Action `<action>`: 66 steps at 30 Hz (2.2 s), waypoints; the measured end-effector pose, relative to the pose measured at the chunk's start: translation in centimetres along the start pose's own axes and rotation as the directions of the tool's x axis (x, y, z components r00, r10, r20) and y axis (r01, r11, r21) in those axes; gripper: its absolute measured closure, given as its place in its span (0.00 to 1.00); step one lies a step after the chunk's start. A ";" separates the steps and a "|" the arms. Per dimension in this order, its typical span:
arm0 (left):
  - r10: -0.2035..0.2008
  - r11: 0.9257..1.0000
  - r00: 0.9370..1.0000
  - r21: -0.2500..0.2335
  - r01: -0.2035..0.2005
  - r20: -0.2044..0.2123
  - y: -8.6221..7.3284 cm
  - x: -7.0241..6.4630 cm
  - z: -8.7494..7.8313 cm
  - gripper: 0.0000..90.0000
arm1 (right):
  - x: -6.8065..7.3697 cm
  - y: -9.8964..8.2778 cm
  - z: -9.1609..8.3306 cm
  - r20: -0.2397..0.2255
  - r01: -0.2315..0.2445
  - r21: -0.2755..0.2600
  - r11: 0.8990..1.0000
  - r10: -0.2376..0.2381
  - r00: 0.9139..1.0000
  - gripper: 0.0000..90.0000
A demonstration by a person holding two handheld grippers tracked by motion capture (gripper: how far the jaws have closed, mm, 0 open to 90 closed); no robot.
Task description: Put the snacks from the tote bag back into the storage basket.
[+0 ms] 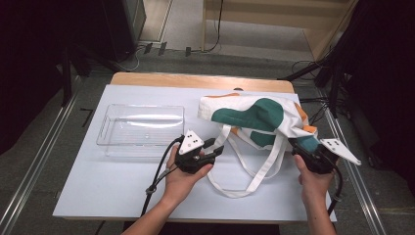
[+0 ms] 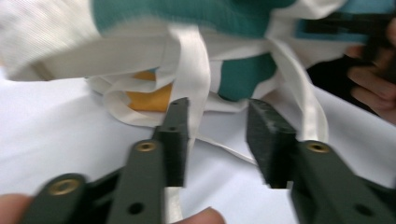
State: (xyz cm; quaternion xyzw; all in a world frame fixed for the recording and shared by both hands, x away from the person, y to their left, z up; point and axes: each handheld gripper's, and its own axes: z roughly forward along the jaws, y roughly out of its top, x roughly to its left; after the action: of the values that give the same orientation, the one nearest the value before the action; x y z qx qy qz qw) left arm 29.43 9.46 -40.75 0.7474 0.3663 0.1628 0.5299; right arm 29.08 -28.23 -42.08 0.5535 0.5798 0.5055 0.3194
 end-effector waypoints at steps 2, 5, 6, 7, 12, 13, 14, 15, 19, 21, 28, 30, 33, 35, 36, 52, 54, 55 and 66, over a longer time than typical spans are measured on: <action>-0.015 1.000 1.000 -0.020 0.015 -0.025 0.3 1.0 -0.6 0.47 | -0.7 -0.3 -2.2 0.003 0.004 -0.004 1.000 -0.004 1.000 0.31; -0.041 0.999 0.996 -0.038 0.038 -0.082 0.7 2.3 -1.1 0.40 | -1.0 -1.1 -3.6 0.037 0.023 -0.003 1.000 -0.022 0.999 0.31; -0.041 0.999 0.996 -0.038 0.038 -0.082 0.7 2.3 -1.1 0.39 | -1.0 -1.1 -3.6 0.037 0.023 -0.003 1.000 -0.022 0.999 0.31; -0.047 0.998 0.994 -0.041 0.043 -0.099 0.8 2.6 -1.1 0.39 | -1.1 -1.4 -3.9 0.055 0.022 -0.002 1.000 -0.022 0.998 0.31; -0.064 0.998 0.988 -0.036 0.059 -0.138 1.4 3.7 -0.5 0.34 | -1.9 -2.0 -4.3 0.100 -0.013 0.023 1.000 0.011 0.995 0.33; -0.066 0.998 0.987 -0.030 0.063 -0.144 1.6 3.9 -0.2 0.34 | -2.0 -2.0 -4.3 0.102 -0.021 0.019 1.000 0.019 0.995 0.35; -0.066 0.998 0.986 -0.025 0.063 -0.152 1.8 4.1 0.0 0.32 | -2.1 -2.1 -4.4 0.100 -0.031 0.020 0.999 0.029 0.995 0.37; -0.065 0.998 0.985 -0.024 0.062 -0.157 2.1 4.3 0.1 0.32 | -2.2 -2.1 -4.3 0.100 -0.033 0.022 0.999 0.031 0.995 0.39; -0.050 0.999 0.983 -0.017 0.047 -0.175 3.5 5.2 1.6 0.30 | -2.6 -2.4 -4.0 0.105 -0.044 0.044 0.998 0.039 0.994 0.57; -0.050 0.999 0.982 -0.007 0.050 -0.180 3.7 5.4 2.0 0.27 | -2.8 -2.5 -4.0 0.115 -0.050 0.050 0.997 0.044 0.992 0.67; -0.076 0.995 0.993 0.061 0.081 -0.086 3.9 5.7 4.6 0.34 | -3.5 -2.9 -4.0 0.119 -0.055 0.045 0.997 0.050 0.992 0.80; -0.043 0.998 0.993 0.048 0.048 -0.106 3.9 5.3 4.7 0.39 | -3.5 -2.9 -4.0 0.119 -0.064 0.048 0.997 0.058 0.991 0.81; -0.019 0.999 0.990 0.040 0.025 -0.140 4.1 5.0 4.7 0.66 | -3.6 -3.0 -3.9 0.138 -0.079 0.051 0.996 0.071 0.988 0.82; -0.045 0.998 0.991 0.042 0.051 -0.127 4.2 5.2 4.5 0.69 | -3.6 -3.1 -3.9 0.138 -0.087 0.052 0.995 0.079 0.987 0.82; -0.055 0.997 0.991 0.044 0.061 -0.125 4.3 5.3 4.3 0.73 | -3.7 -3.1 -3.9 0.135 -0.088 0.050 0.995 0.081 0.987 0.82; -0.003 1.000 0.994 0.026 0.005 -0.112 4.0 4.5 2.9 0.92 | -3.6 -3.0 -4.0 0.136 -0.083 0.046 0.996 0.076 0.988 0.83; 0.003 1.000 0.995 0.012 -0.001 -0.098 4.0 4.4 2.5 0.92 | -3.5 -2.9 -4.2 0.134 -0.081 0.037 0.996 0.075 0.988 0.83; 0.003 1.000 0.995 0.012 -0.001 -0.098 4.0 4.4 2.5 0.93 | -3.5 -2.9 -4.2 0.134 -0.081 0.037 0.996 0.075 0.988 0.83; 0.050 0.998 0.998 -0.034 -0.051 -0.037 3.6 3.0 0.1 0.93 | -3.4 -2.3 -4.7 0.130 -0.085 -0.006 0.996 0.085 0.988 0.84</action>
State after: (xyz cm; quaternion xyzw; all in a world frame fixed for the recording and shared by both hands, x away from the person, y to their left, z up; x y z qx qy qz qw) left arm 32.91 10.93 -37.95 0.7439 0.3541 0.1960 0.5318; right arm 24.59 -32.31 -43.55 0.6094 0.5335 0.4815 0.3348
